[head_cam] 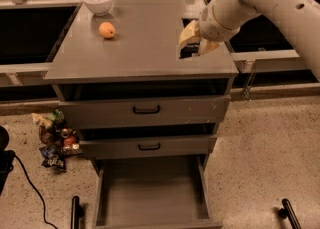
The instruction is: Pick rxbar blueberry from bottom drawer and place on counter
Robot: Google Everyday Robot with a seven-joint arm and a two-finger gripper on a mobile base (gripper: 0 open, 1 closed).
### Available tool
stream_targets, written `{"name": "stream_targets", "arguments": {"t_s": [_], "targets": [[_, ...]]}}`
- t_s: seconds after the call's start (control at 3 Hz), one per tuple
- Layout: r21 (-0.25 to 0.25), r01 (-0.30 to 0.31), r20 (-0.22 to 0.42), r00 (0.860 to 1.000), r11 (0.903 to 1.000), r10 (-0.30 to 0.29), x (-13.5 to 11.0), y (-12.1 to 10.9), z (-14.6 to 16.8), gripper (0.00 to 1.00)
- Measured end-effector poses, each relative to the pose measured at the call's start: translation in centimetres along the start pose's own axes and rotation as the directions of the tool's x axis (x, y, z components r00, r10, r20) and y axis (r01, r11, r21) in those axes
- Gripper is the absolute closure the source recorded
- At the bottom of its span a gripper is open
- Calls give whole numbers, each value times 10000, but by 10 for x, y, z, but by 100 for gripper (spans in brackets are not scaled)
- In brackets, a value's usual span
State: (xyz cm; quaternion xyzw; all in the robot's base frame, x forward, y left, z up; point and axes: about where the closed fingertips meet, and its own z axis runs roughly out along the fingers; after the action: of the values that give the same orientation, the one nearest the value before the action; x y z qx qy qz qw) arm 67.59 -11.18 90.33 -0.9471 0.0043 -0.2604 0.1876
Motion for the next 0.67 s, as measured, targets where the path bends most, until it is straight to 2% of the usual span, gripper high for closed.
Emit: {"name": "stream_targets", "arguments": {"t_s": [0.33, 0.67], "targets": [[175, -377, -531, 9978, 9991, 386, 35, 14, 15, 100], [313, -718, -683, 9949, 9969, 738, 67, 28, 35, 100]]}}
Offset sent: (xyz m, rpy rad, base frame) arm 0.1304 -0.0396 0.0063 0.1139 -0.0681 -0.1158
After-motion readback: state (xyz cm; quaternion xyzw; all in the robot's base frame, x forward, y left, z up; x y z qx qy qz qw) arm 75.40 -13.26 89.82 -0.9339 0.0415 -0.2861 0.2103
